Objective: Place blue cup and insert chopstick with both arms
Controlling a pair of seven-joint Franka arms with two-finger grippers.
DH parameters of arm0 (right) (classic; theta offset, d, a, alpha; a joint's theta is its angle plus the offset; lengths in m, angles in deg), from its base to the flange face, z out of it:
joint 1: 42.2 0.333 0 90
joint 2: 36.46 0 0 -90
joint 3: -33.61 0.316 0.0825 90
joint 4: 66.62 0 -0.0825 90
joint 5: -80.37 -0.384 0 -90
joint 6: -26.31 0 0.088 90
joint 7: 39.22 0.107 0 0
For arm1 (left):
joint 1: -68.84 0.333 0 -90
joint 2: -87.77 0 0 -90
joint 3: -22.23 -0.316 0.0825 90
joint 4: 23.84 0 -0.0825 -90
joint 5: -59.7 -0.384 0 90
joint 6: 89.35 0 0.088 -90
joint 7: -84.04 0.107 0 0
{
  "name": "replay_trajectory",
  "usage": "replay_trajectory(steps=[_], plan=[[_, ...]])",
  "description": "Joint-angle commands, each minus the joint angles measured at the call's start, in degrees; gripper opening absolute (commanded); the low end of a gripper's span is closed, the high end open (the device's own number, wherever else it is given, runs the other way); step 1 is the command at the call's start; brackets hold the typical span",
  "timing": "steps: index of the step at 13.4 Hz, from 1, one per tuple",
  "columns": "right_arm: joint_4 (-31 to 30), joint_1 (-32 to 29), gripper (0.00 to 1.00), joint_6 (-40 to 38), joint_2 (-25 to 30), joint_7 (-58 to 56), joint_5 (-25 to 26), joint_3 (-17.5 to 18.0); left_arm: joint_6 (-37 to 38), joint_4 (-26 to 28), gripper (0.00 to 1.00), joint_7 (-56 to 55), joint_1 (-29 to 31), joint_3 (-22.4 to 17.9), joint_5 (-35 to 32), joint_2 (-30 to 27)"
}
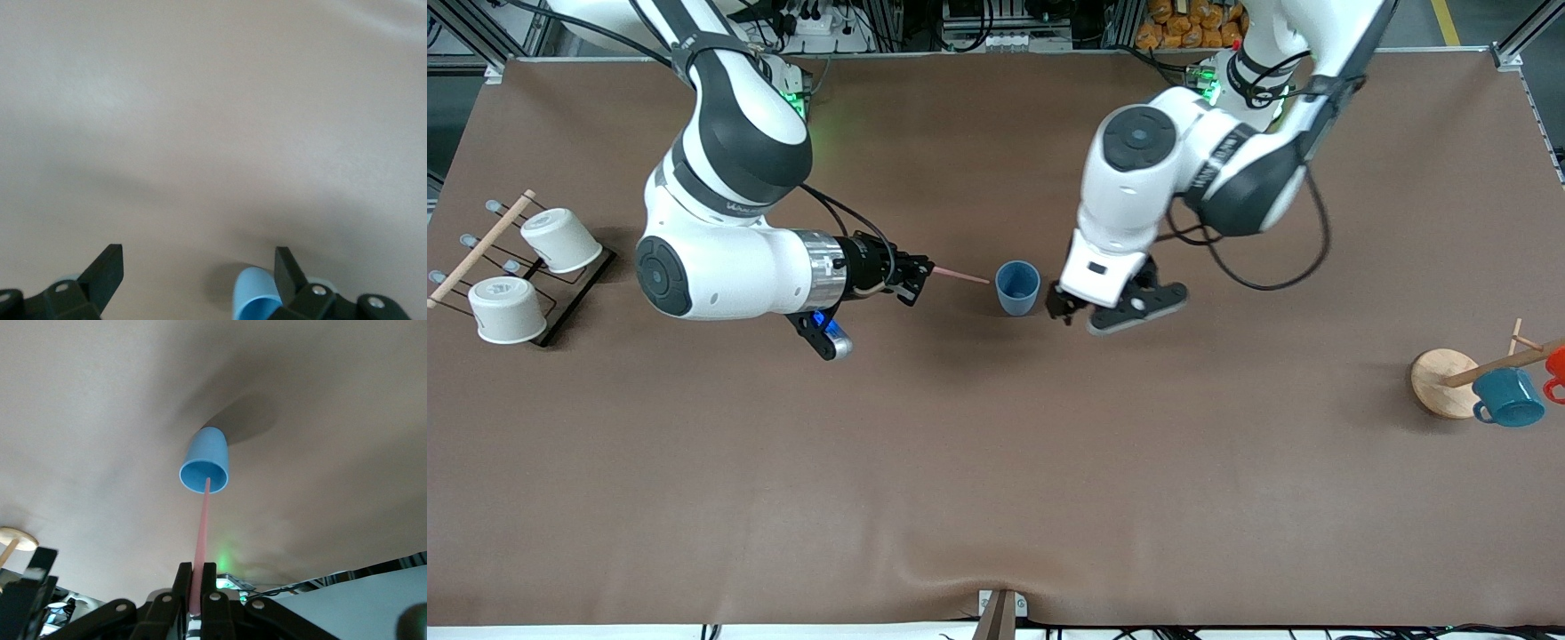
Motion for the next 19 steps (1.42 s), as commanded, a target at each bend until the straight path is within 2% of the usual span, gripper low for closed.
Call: replay_trajectory(steps=[1, 8, 9, 10, 11, 14, 16, 18, 19], plan=[[-0.72, 2.8, 0.0, 4.04, -0.77, 2.64, -0.98, -0.25, 3.46, -1.25, 1.0, 9.48, 4.77, 0.34, 3.03, -2.24], [-6.77, 7.11, 0.0, 12.3, -1.14, 2.91, 2.09, -0.34, 8.73, -1.34, 1.0, 25.41, 14.01, 0.34, 3.47, -6.81], [-8.52, 7.2, 0.04, 13.62, -1.14, 2.91, 2.53, -0.34, 9.17, -1.25, 1.0, 26.38, 15.06, 0.34, 3.47, -7.34], [-9.24, 7.12, 0.63, 13.99, -1.14, 3.08, 2.53, -0.34, 9.79, -1.34, 1.0, 27.0, 15.68, 0.34, 3.47, -8.21], [-9.24, 7.2, 1.0, 13.9, -1.22, 4.04, 2.53, -0.34, 10.66, -2.04, 1.0, 27.87, 16.12, 0.34, 3.56, -8.74], [-7.84, 6.15, 1.0, 11.46, 0.26, 4.67, 2.53, -0.42, 16.72, -6.69, 1.0, 28.67, 16.39, 0.34, 4.7, -8.75], [-3.21, 2.83, 1.0, 2.7, 1.15, 4.49, 2.71, -0.86, 19.71, -9.07, 1.0, 30.85, 16.39, -0.1, 5.4, -9.01], [1.9, -4.53, 1.0, -8.55, 1.24, 4.05, 3.06, -0.95, 21.03, -9.16, 1.0, 34.11, 16.39, -0.89, 6.46, -11.81], [2.96, -7.53, 1.0, -11.82, 1.41, 3.7, 5.58, -0.78, 22.87, -9.16, 1.0, 34.38, 16.04, -1.94, 6.55, -12.35]])
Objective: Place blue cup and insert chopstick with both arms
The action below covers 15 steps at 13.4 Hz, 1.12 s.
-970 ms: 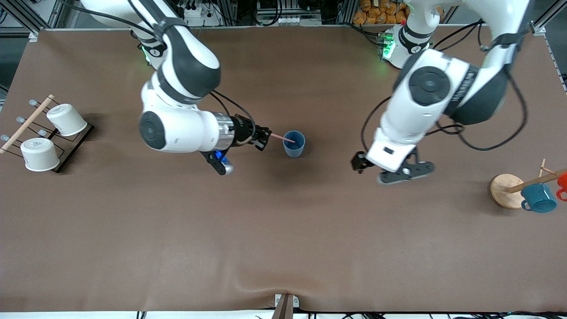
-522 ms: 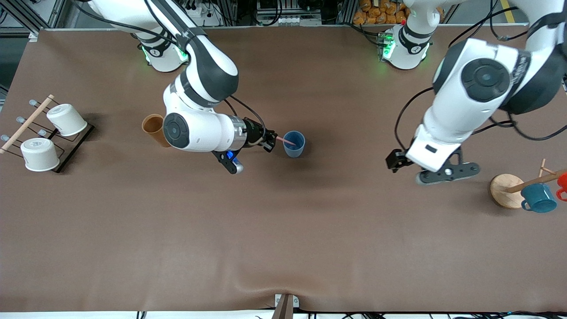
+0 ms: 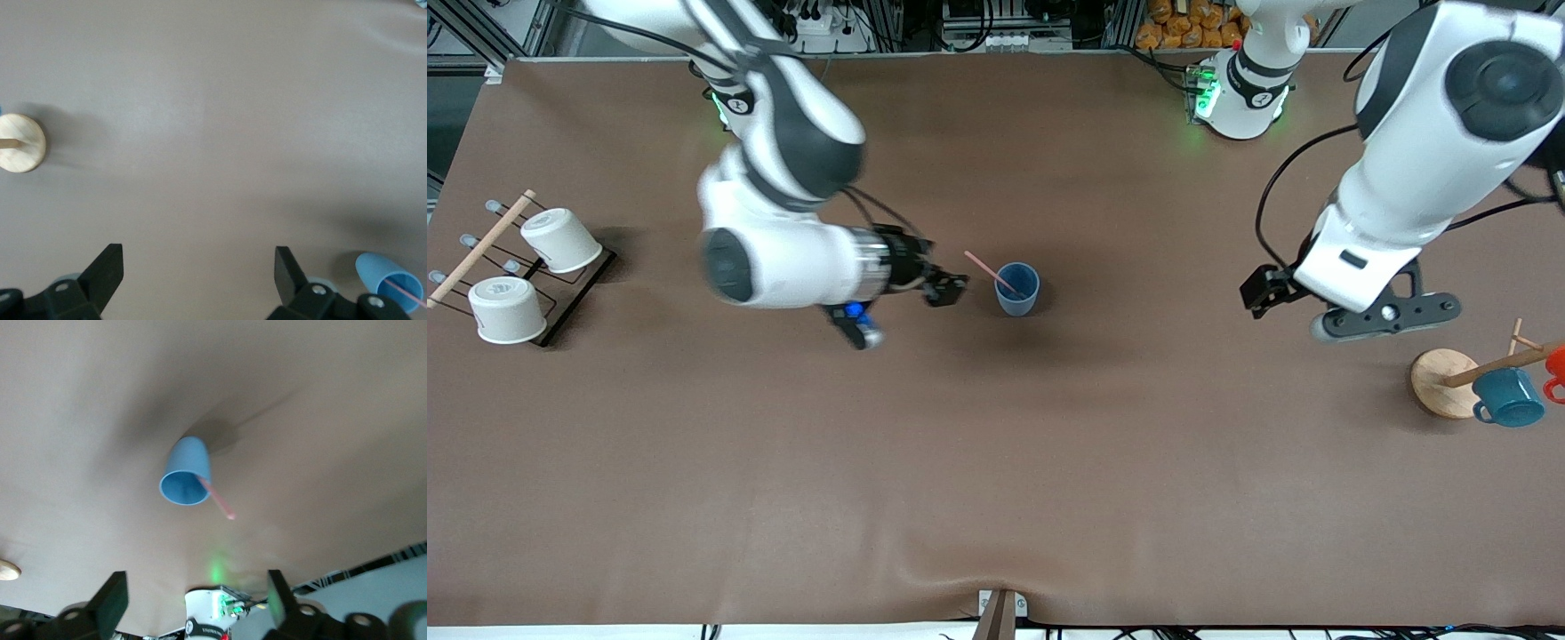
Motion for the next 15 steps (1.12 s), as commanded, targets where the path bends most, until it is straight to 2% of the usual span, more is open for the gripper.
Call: replay_trajectory(steps=[1, 4, 6, 8, 10, 13, 15], plan=[[4.05, -9.5, 1.0, -9.2, 0.53, -1.97, 6.54, 1.58, 4.81, 0.01, 1.0, 3.63, -1.34, -4.35, 1.63, -3.42], [6.25, -15.92, 1.0, -14.21, 1.23, -15.23, 9.38, 1.58, 5.62, 0.45, 1.0, 13.98, -8.28, -17.26, 6.0, -6.06], [6.78, -20.23, 1.0, -16.59, 2.19, -24.62, 13.93, 2.36, 5.62, 0.8, 1.0, 19.44, -8.56, -21.76, 10.14, -7.11], [6.78, -24.02, 1.0, -17.83, 4.03, -38.04, 23.75, 5.35, 5.8, 2.81, 1.0, 20.78, -8.82, -23.71, 10.24, -8.95], [6.78, -24.2, 1.0, -17.66, 6.75, -52.38, 32.56, 5.1, 5.8, 4.75, 1.0, 20.87, -8.91, -24.06, 10.24, -10.54], [4.77, -25.08, 1.0, -17.4, 10.62, -63.92, 32.86, 1.24, 5.8, 6.77, 1.0, 20.78, -9.79, -24.85, 10.24, -12.47], [-0.57, -25.35, 1.0, -15.39, 14.83, -68.69, 31.46, -1.92, 6.14, 6.78, 1.0, 20.78, -11.89, -27.48, 10.24, -12.92]])
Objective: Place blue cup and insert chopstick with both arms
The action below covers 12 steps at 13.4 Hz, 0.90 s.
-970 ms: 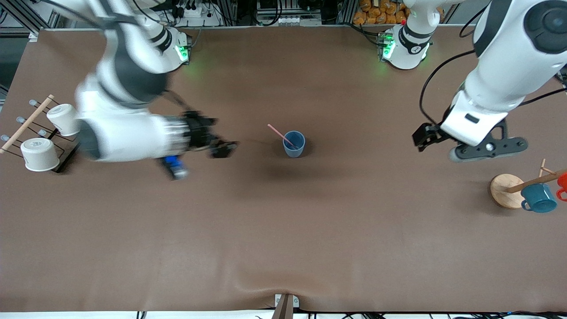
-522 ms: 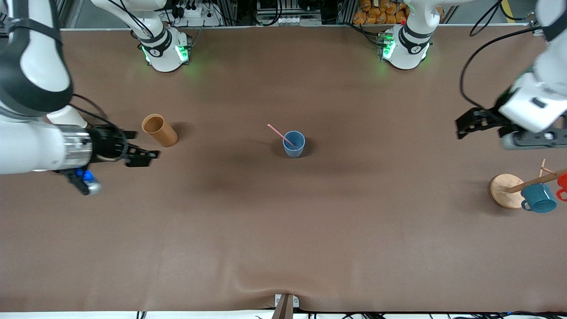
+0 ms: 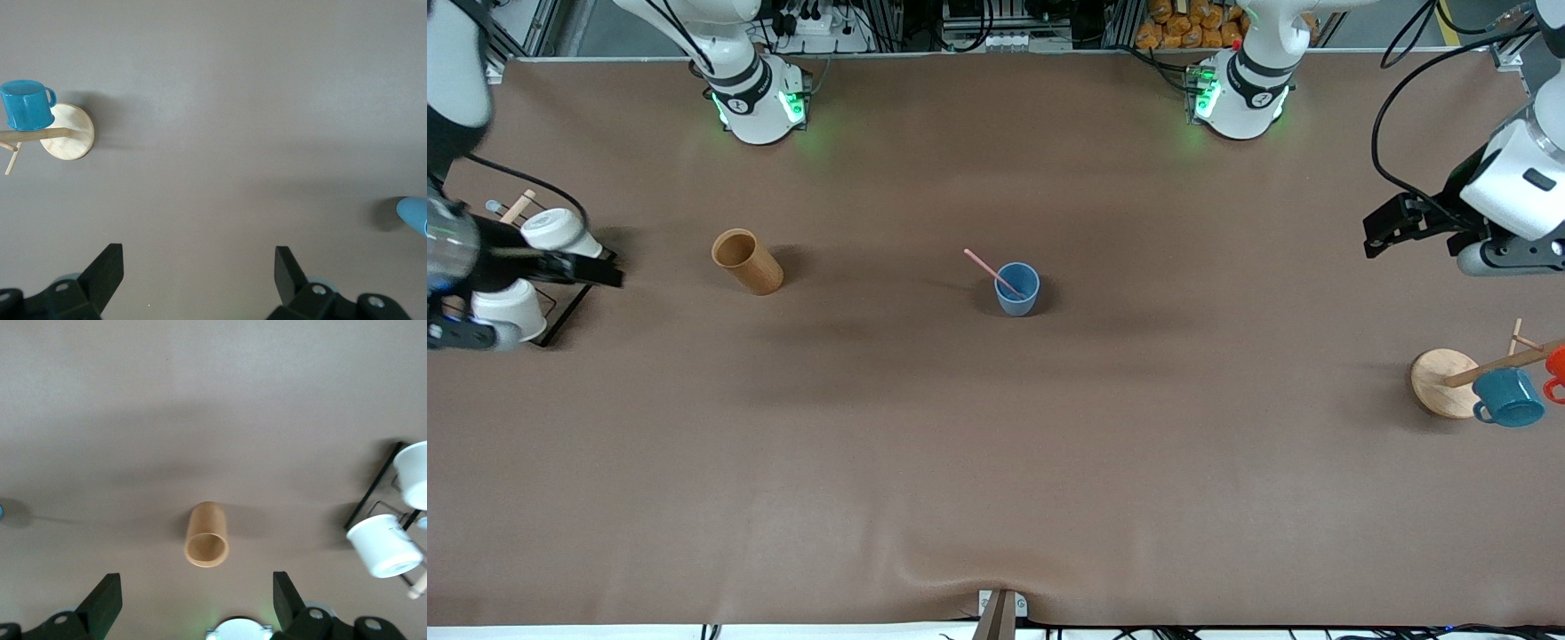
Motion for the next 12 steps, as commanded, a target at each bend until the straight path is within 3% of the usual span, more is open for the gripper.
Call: replay_trajectory(steps=[1, 4, 7, 12], plan=[[-10.65, -0.89, 1.0, 4.24, 8.49, -5.42, -1.4, -3.19, 0.97, 2.04, 1.0, 0.56, -2.01, -2.85, 0.94, -2.91], [-21.04, 0.26, 1.0, 10.4, 16.94, -5.51, -1.41, -3.64, 1.24, 3.35, 1.0, 0.48, -2.01, -2.85, 0.94, -4.14], [-20.8, 3.67, 1.0, 10.76, 17.23, -5.6, -0.71, -5.66, 1.16, 3.36, 1.0, 0.48, -2.01, -2.85, 0.94, -4.23], [-17.9, 4.65, 1.0, 11.37, 16.61, -5.52, -0.36, -5.84, 1.24, 3.27, 1.0, 0.56, -1.58, -2.85, 1.12, -4.41]])
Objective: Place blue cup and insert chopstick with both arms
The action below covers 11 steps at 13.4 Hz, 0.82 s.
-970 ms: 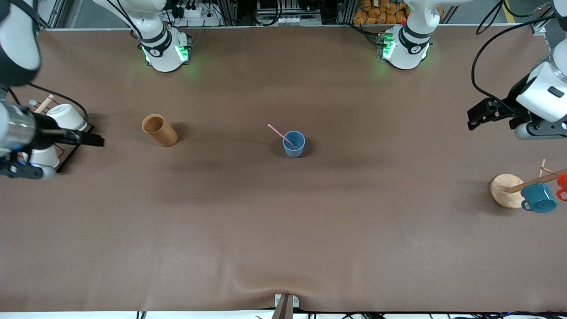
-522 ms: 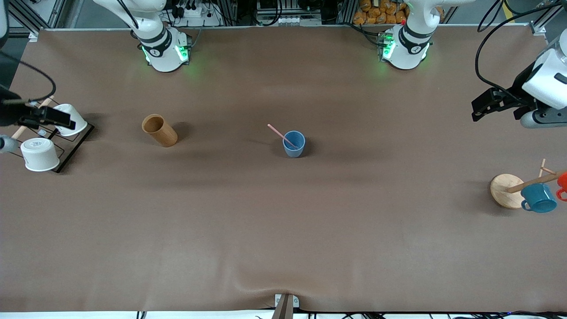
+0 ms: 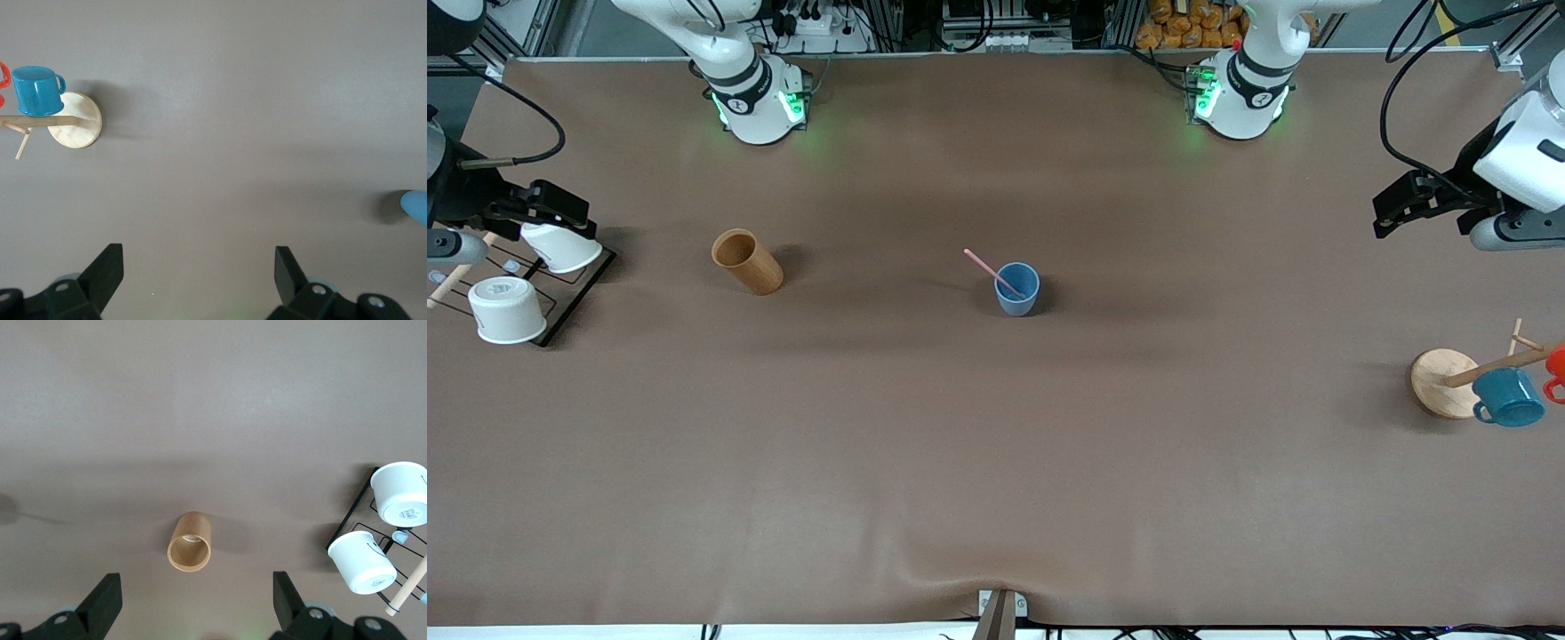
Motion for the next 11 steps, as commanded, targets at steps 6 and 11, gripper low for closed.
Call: replay_trajectory(steps=[6, 11], plan=[[0.32, 1.84, 1.0, 1.02, 0.61, -0.72, 0.19, -1.1, 0.24, -0.18, 1.0, 2.06, -0.07, -0.7, 0.33, -0.88], [0.32, 2.37, 1.0, 1.72, 0.61, -0.72, 0.11, -2.25, 0.33, -1.07, 1.0, 1.71, -0.07, -0.7, 0.15, -0.62]])
